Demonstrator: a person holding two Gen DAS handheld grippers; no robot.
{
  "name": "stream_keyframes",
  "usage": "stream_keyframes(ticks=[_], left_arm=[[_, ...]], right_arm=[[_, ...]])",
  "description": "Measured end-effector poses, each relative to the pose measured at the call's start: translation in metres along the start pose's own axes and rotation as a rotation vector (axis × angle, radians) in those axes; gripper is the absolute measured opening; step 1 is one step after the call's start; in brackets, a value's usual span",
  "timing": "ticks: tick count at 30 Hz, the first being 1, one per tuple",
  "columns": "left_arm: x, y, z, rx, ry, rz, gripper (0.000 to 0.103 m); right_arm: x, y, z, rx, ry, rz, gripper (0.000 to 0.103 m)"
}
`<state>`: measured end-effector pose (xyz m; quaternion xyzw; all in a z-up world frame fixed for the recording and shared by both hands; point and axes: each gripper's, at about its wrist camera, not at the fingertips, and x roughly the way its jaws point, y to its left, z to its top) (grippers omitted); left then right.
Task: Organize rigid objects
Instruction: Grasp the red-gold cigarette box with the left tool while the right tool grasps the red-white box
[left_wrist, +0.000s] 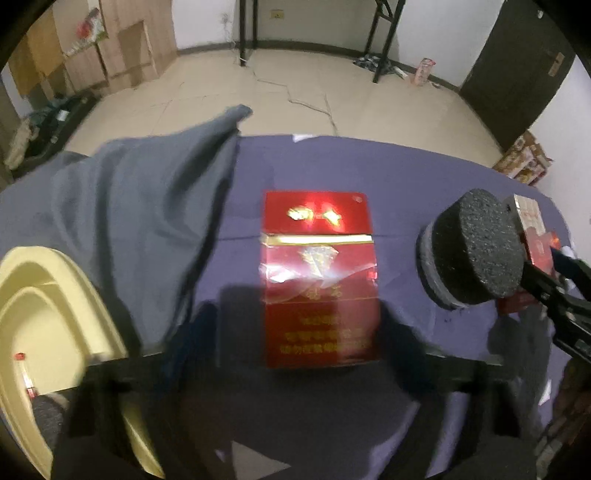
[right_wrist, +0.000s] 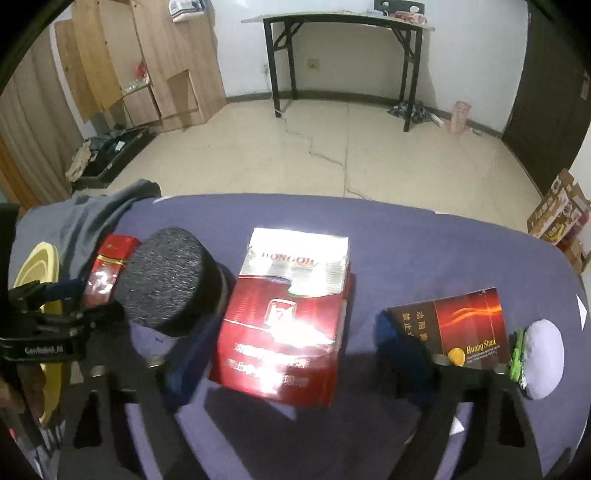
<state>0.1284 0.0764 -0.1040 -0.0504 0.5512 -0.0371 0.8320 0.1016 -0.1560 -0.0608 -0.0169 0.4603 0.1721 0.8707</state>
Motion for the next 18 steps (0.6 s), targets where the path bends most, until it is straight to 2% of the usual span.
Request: stream_keyframes(ticks=[1, 2, 6, 11, 15, 18], left_arm=[[0.0, 0.001, 0.0, -0.004, 0.004, -0.004, 0.058], [0.0, 0.001, 0.0, -0.006, -0.003, -0.007, 0.058], [-0.004, 0.005, -0.001, -0.014, -0.004, -0.018, 0.057], [-0.037, 0.007, -0.005, -0.013, -0.064, -0.038, 0.057], [-0.081, 0.023, -0.011, -0.039, -0.132, -0.07, 0.057], [-0.126, 0.058, -0.02, -0.093, -0.2, -0.069, 0.057]], right_arm=[[0.002, -0.001, 0.001, -0.008, 0.005, 0.005, 0.071], [0.005, 0.0, 0.002, -0.015, 0.01, 0.014, 0.06], [0.004, -0.004, 0.004, -0.027, -0.002, 0.041, 0.058], [-0.017, -0.014, -0.001, -0.019, -0.061, 0.068, 0.057], [-0.034, -0.021, -0.006, -0.014, -0.111, 0.108, 0.056], [-0.053, -0.013, -0.005, -0.031, -0.149, 0.151, 0.056]])
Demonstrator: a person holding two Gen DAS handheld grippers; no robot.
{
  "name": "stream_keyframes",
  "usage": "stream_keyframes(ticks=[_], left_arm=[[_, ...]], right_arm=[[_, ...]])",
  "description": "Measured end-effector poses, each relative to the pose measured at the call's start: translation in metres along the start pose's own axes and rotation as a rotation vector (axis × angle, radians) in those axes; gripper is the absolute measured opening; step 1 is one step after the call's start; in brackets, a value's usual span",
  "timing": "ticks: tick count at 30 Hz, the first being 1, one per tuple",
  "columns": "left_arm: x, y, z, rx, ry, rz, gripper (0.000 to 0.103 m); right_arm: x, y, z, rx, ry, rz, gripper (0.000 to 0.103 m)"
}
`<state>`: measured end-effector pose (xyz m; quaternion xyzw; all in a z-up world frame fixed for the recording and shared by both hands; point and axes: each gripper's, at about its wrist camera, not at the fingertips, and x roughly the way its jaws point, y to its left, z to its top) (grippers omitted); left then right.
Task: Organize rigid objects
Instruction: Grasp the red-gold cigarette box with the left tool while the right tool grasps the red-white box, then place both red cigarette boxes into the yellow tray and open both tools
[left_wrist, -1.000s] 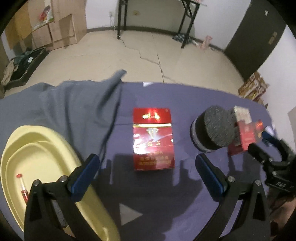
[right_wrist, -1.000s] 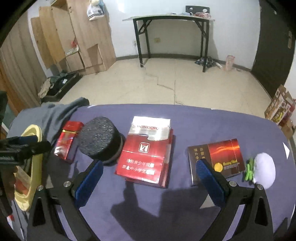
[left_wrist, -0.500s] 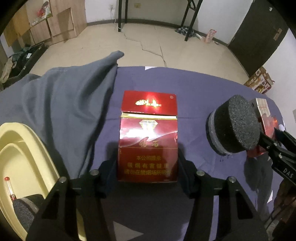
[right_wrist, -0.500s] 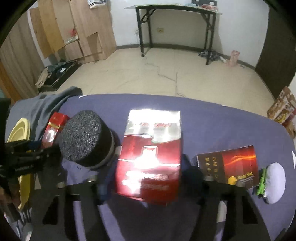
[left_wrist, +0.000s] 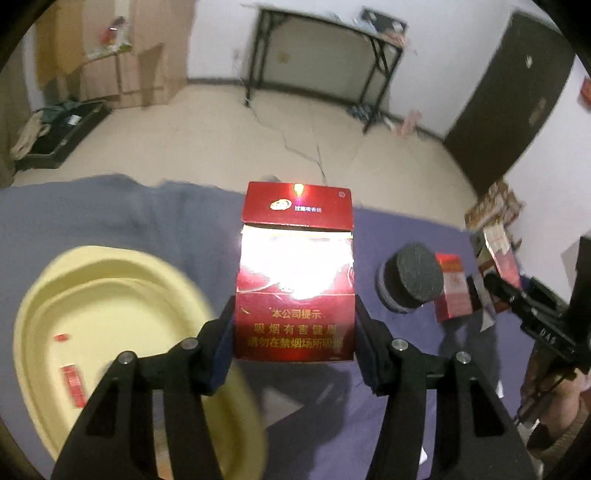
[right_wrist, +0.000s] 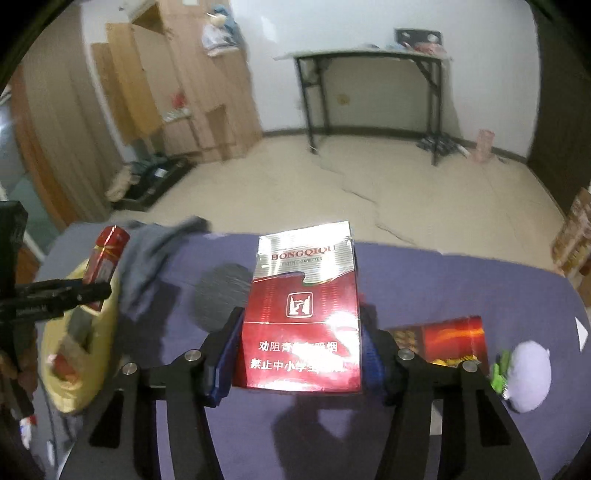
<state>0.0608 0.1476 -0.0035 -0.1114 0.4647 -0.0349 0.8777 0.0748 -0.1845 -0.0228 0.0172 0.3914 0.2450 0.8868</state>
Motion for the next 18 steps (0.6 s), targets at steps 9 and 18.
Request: stream_keyframes(ticks=[9, 18], left_arm=[[-0.079, 0.135, -0.034, -0.184, -0.013, 0.218, 0.057], [-0.043, 0.192, -0.083, -0.305, 0.105, 0.211, 0.057]], right_arm=[[-0.006, 0.128, 0.016, -0.24, 0.04, 0.275, 0.056], [0.063, 0.263, 0.006, -0.408, 0.275, 0.419, 0.056]])
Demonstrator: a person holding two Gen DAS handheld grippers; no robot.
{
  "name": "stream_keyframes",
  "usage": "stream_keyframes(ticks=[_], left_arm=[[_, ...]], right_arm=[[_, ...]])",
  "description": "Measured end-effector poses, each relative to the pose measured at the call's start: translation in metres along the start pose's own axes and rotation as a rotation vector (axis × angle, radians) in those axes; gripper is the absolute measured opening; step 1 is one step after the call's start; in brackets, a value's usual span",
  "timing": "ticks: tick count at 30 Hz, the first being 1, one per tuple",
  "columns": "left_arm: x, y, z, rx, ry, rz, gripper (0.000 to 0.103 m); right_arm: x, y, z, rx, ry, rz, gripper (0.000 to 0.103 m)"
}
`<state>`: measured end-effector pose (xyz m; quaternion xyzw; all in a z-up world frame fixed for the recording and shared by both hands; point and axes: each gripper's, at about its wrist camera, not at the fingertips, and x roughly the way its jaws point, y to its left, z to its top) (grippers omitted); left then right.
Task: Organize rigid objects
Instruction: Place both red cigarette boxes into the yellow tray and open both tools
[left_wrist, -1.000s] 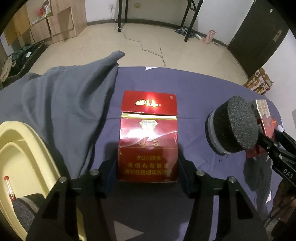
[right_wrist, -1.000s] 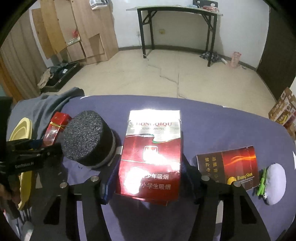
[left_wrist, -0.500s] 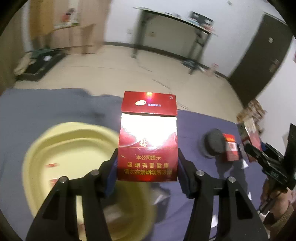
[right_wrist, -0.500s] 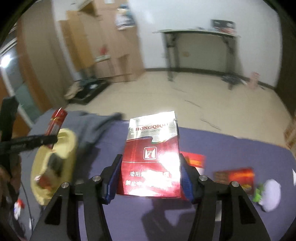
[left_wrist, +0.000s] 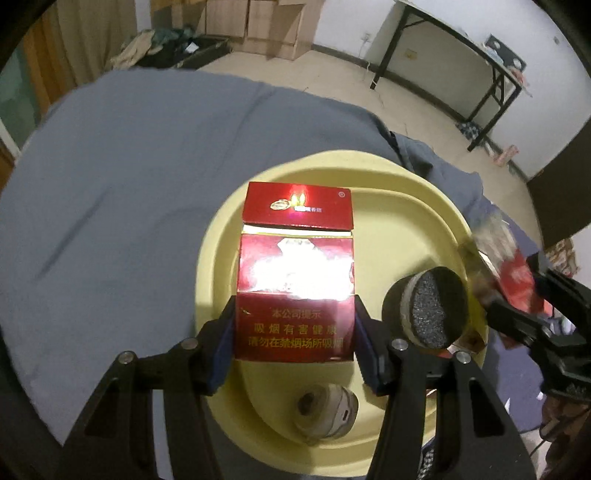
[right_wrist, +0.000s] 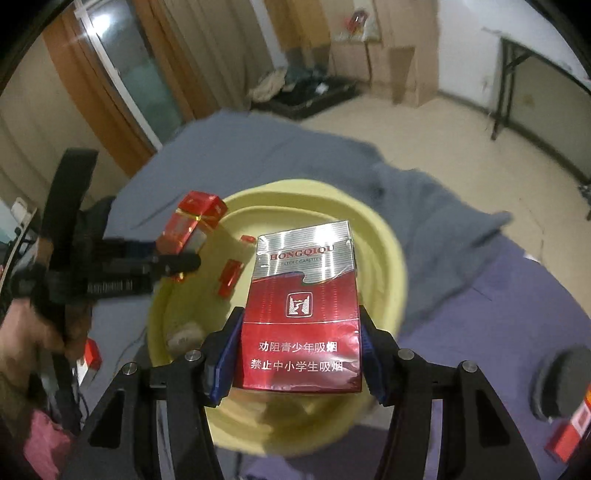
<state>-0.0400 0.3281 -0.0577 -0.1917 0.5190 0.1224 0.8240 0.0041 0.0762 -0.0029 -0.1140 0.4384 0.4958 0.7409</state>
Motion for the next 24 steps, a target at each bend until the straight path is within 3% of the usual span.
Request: stream_keyframes(ticks=[8, 14, 16, 20, 22, 24], left_arm=[[0.032, -0.001, -0.004, -0.009, 0.053, -0.053, 0.058], [0.028, -0.003, -0.002, 0.026, 0.018, -0.06, 0.058], [0.023, 0.002, -0.006, 0.024, -0.008, -0.065, 0.071], [0.005, 0.011, -0.011, -0.024, -0.038, -0.14, 0.094], [-0.013, 0.005, -0.006, -0.011, -0.071, -0.106, 0.102], [-0.03, -0.008, -0.001, 0.027, -0.102, -0.101, 0.103]], right_arm=[[0.064, -0.006, 0.056, -0.007, 0.179, -0.033, 0.056], [0.088, -0.003, 0.074, 0.038, 0.206, -0.023, 0.058], [0.091, -0.007, 0.081, 0.074, 0.201, -0.015, 0.06], [0.087, 0.003, 0.084, 0.114, 0.158, 0.017, 0.093], [0.069, 0.001, 0.081, 0.12, 0.097, 0.028, 0.099], [0.047, -0.006, 0.07, 0.154, 0.032, 0.04, 0.103]])
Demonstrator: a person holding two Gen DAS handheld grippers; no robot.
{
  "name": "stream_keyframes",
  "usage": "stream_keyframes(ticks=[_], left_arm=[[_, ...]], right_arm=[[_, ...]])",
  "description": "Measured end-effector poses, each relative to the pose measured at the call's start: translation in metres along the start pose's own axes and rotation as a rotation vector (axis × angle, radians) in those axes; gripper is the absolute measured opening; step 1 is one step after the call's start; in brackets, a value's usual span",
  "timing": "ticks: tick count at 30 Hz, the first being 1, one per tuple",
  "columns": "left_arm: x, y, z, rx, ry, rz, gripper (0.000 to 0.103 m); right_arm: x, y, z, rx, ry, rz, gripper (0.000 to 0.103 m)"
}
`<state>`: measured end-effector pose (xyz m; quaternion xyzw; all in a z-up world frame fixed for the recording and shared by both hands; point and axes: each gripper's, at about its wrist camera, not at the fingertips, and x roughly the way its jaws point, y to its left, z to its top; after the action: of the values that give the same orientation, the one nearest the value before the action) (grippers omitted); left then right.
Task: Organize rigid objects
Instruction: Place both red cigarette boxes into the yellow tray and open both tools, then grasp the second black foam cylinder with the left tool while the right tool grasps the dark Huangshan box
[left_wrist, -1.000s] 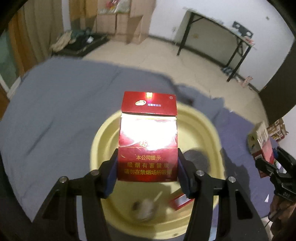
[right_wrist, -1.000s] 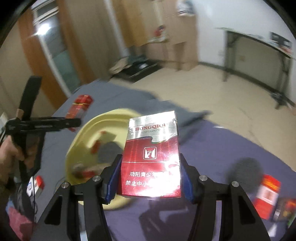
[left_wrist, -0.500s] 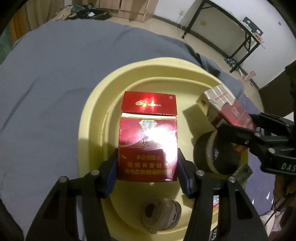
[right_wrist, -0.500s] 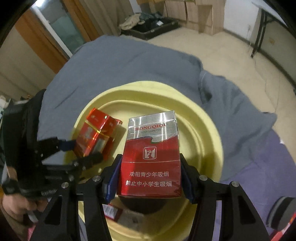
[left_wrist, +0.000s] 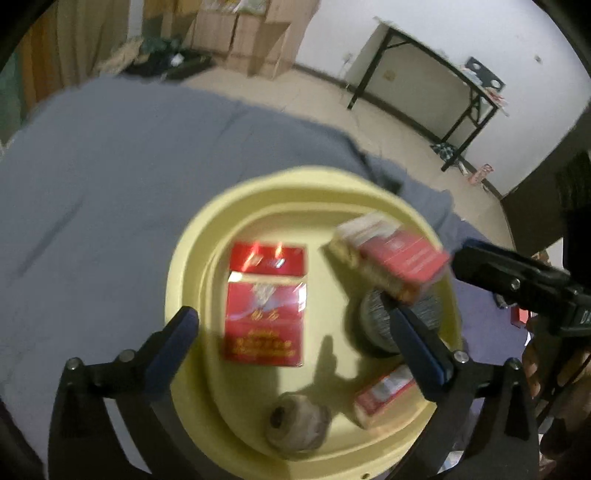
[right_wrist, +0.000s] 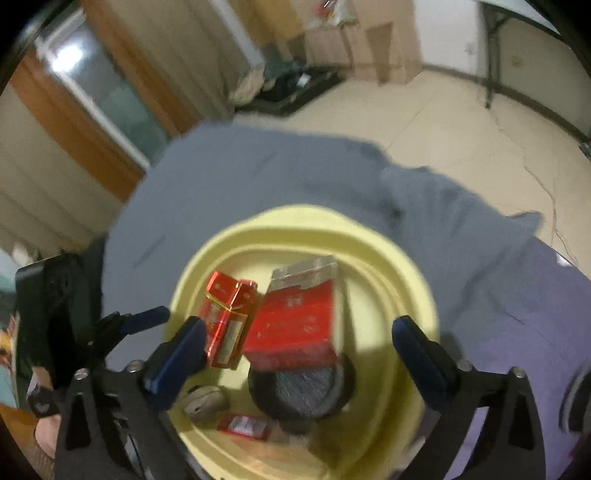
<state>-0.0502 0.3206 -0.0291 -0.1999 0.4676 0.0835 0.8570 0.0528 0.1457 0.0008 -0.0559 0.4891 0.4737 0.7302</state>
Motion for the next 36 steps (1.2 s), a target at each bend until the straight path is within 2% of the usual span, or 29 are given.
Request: stream_keyframes(ticks=[2, 6, 10, 13, 16, 18, 21, 25, 28, 30, 33, 36], left_arm=[[-0.009, -0.018, 0.006, 0.031, -0.011, -0.015, 0.103], [-0.019, -0.084, 0.017, 0.15, -0.02, -0.064, 0.103], [0.0, -0.166, 0.016, 0.226, -0.012, -0.158, 0.103], [0.027, -0.225, 0.008, 0.304, 0.02, -0.179, 0.103], [0.057, -0.271, -0.001, 0.37, 0.068, -0.182, 0.103], [0.072, -0.291, -0.006, 0.392, 0.089, -0.181, 0.103], [0.084, -0.308, -0.011, 0.424, 0.112, -0.18, 0.103], [0.098, -0.321, -0.018, 0.451, 0.122, -0.172, 0.103], [0.11, -0.332, -0.017, 0.463, 0.129, -0.164, 0.103], [0.116, -0.336, -0.017, 0.469, 0.125, -0.163, 0.103], [0.122, -0.345, -0.014, 0.473, 0.119, -0.173, 0.103], [0.129, -0.355, -0.013, 0.487, 0.116, -0.173, 0.103]], right_arm=[[-0.028, -0.016, -0.012, 0.035, -0.072, -0.001, 0.103], [-0.09, -0.065, -0.047, 0.11, -0.207, -0.11, 0.103], [-0.157, -0.14, -0.103, 0.274, -0.304, -0.311, 0.103], [-0.185, -0.187, -0.147, 0.373, -0.325, -0.44, 0.103], [-0.189, -0.217, -0.182, 0.431, -0.284, -0.48, 0.103], [-0.195, -0.228, -0.198, 0.424, -0.288, -0.518, 0.103], [-0.211, -0.247, -0.215, 0.465, -0.32, -0.577, 0.103], [-0.234, -0.287, -0.242, 0.54, -0.308, -0.644, 0.103], [-0.247, -0.307, -0.25, 0.556, -0.311, -0.659, 0.103], [-0.247, -0.309, -0.244, 0.532, -0.314, -0.61, 0.103], [-0.237, -0.295, -0.224, 0.415, -0.277, -0.585, 0.103], [-0.216, -0.293, -0.208, 0.342, -0.231, -0.607, 0.103]])
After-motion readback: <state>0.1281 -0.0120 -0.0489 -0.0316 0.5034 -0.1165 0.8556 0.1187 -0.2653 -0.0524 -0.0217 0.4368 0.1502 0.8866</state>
